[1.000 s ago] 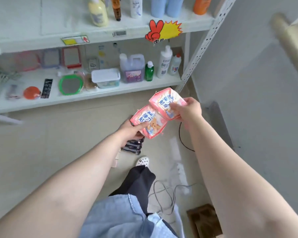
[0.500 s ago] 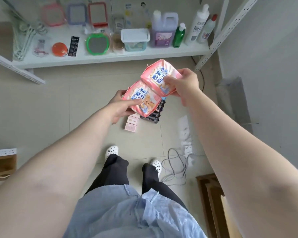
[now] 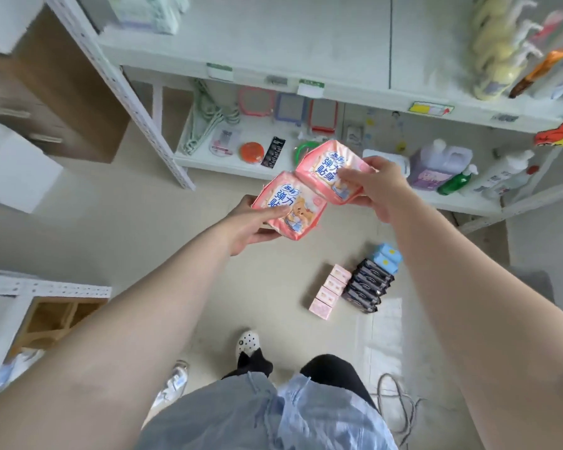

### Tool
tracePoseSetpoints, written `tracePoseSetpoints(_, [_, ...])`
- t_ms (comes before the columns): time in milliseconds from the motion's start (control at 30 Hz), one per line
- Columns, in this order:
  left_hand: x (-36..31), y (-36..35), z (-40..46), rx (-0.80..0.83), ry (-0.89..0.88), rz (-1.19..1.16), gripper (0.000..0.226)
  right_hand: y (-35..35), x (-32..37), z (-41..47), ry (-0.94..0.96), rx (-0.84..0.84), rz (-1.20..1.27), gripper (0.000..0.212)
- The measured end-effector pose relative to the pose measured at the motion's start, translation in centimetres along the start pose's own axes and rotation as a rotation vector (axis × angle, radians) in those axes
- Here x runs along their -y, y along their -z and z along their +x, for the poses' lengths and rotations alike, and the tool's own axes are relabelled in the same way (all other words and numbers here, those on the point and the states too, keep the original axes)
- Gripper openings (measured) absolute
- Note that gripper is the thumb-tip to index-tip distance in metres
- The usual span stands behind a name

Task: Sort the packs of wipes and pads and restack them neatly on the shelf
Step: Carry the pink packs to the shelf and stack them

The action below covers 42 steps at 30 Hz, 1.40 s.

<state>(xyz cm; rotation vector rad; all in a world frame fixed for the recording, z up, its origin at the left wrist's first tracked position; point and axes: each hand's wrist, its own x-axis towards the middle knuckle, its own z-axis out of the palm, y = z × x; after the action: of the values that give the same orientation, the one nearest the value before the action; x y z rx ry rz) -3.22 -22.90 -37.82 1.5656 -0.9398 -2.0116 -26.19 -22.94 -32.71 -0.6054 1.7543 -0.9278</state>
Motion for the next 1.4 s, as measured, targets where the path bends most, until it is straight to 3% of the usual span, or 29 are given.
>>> tracePoseSetpoints(100, [-4.0, 3.6, 0.5, -0.034, -0.054, -0.046, 0.032, -4.1, 4.7, 1.3, 0.024, 0.024, -0.039, 0.033])
tracePoseSetpoints(367, [-13.8, 9.9, 5.5, -0.076, -0.13, -0.149, 0.054, -11.6, 15.7, 8.1, 0.123, 0.09, -0.14, 0.038])
tracePoseSetpoints(500, [-18.9, 11.9, 8.4, -0.138, -0.143, -0.206, 0.044, -15.1, 20.9, 12.6, 0.151, 0.122, -0.148, 0.046])
tracePoseSetpoints(700, [-24.6, 14.4, 12.9, -0.196, -0.102, -0.231, 0.051, -19.9, 26.9, 18.4, 0.163, 0.135, -0.195, 0.053])
tracePoseSetpoints(833, [-27.7, 15.6, 15.9, -0.156, -0.058, -0.227, 0.054, -23.0, 29.6, 22.3, 0.138, 0.072, -0.181, 0.066])
tracePoseSetpoints(967, [-30.5, 16.2, 19.9, -0.124, -0.032, -0.318, 0.055, -25.6, 32.2, 26.2, 0.155, -0.014, -0.145, 0.055])
tracePoseSetpoints(1100, [-33.0, 16.7, 22.6, -0.083, -0.027, -0.347, 0.052, -27.4, 34.0, 29.4, 0.138, -0.034, -0.139, 0.085])
tracePoseSetpoints(1167, [-33.7, 17.1, 23.6, -0.076, -0.009, -0.353, 0.042, -28.0, 34.6, 30.8, 0.129, -0.03, -0.132, 0.089])
tracePoseSetpoints(1300, [-34.4, 17.5, 25.4, -0.087, 0.006, -0.416, 0.023, -29.1, 34.6, 33.3, 0.105, -0.006, -0.192, 0.086])
tracePoseSetpoints(1400, [-34.3, 17.7, 26.3, -0.138, 0.027, -0.315, 0.039, -29.7, 33.1, 34.9, 0.087, 0.007, -0.259, 0.076])
